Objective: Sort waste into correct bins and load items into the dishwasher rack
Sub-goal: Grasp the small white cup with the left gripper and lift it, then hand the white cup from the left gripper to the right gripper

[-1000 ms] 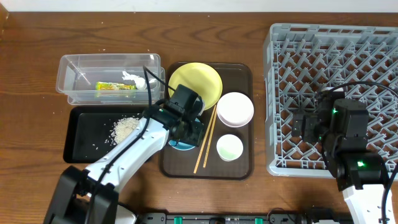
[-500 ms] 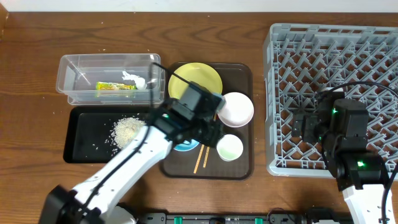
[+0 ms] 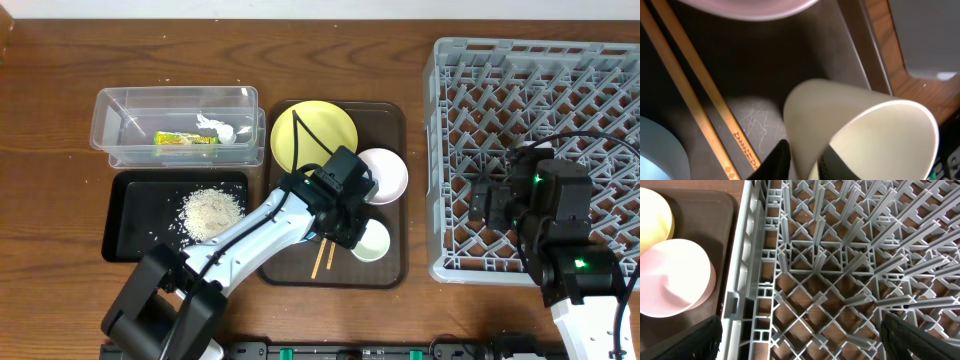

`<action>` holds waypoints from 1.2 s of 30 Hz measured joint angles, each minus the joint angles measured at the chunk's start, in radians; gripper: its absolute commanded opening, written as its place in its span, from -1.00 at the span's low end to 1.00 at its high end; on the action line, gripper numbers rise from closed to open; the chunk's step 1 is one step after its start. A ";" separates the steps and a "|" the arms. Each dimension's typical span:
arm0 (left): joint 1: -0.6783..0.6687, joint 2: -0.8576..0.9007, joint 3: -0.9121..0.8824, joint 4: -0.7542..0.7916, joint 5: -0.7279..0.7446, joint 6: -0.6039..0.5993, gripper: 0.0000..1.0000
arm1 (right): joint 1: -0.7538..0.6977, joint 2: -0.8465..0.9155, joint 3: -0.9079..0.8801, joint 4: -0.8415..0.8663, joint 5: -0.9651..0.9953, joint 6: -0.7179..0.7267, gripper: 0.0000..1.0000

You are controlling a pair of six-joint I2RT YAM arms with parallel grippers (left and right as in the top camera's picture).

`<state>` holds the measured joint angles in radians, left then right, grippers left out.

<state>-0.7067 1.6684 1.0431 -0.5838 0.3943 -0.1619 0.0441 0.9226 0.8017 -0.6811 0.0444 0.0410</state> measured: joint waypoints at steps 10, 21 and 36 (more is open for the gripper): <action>0.142 -0.053 0.000 -0.011 0.052 -0.025 -0.88 | 0.000 0.000 0.000 0.026 0.000 0.000 0.98; 0.435 -0.122 0.016 0.359 0.369 -0.319 -0.88 | 0.000 0.027 0.002 0.172 -0.201 -0.008 0.98; 0.452 0.077 0.021 0.833 0.923 -0.786 -0.89 | 0.023 0.324 0.002 0.337 -0.992 -0.229 0.97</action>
<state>-0.2546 1.7454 1.0645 0.2493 1.3170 -0.9482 0.0666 1.2469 0.8036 -0.3443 -0.9474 -0.1883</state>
